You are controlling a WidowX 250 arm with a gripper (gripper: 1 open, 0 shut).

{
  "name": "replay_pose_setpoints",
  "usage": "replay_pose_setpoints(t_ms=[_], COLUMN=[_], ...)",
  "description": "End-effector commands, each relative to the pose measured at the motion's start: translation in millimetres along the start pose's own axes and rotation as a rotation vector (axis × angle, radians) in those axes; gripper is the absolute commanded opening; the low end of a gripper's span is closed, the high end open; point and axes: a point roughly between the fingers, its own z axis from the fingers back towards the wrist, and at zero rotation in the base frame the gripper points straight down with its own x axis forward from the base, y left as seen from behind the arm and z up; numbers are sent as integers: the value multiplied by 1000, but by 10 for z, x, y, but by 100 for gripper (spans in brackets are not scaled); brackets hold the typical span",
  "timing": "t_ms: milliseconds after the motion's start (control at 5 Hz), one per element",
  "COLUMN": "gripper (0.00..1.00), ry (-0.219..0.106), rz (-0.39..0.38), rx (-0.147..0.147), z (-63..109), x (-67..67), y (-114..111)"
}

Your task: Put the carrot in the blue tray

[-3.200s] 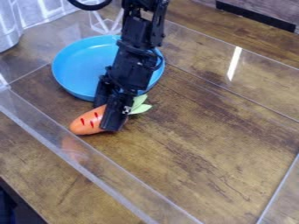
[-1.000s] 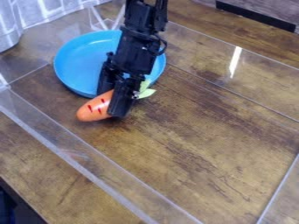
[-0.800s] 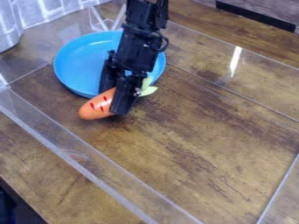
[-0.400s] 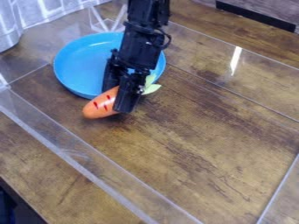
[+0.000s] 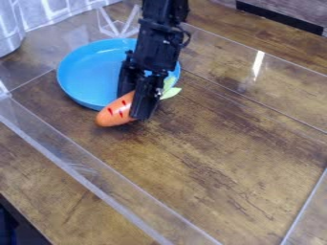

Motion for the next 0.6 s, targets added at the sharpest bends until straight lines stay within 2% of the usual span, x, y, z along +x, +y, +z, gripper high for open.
replay_pose_setpoints(t_ms=[0, 400], gripper=[0, 0], ry=[-84, -114], rz=[4, -9], rx=[36, 32], z=[310, 412], x=[-57, -78], y=[32, 54])
